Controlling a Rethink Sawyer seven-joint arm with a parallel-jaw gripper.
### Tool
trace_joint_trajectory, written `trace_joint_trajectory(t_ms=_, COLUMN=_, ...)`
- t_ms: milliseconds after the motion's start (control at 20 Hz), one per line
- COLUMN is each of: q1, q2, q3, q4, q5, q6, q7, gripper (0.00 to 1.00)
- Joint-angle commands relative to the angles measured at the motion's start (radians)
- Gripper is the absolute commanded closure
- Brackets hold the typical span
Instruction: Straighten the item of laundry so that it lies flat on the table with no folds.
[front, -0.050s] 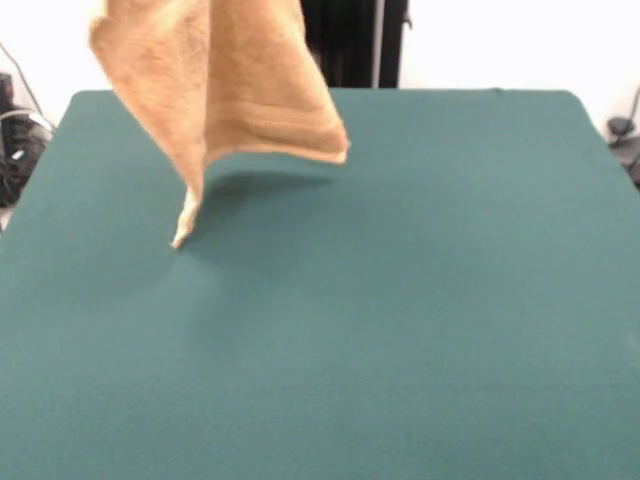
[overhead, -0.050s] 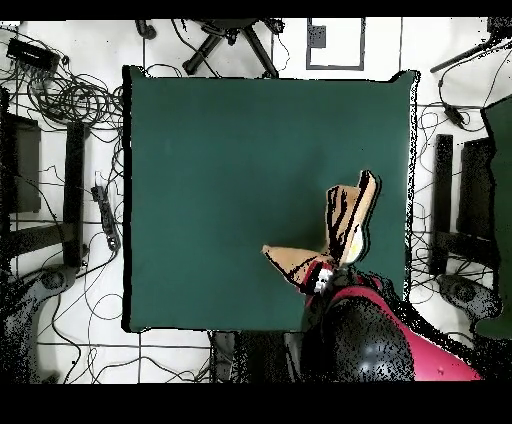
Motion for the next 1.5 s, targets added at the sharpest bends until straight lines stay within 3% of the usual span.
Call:
trace_joint_trajectory(t_ms=50, q1=0.002, q2=-0.007, q3=0.076, q4=0.147, q5=0.036, q6=0.042, q7=-0.079, gripper=1.0)
trace_joint_trajectory(t_ms=900, q1=0.019, q2=-0.006, q3=0.075, q4=0.133, q5=0.029, q6=0.066, q7=-0.039, gripper=1.0)
trace_joint_trajectory(t_ms=1500, q1=0.081, q2=0.122, q3=0.134, q4=0.076, q5=0.052, q6=-0.055, q7=0.073, gripper=1.0)
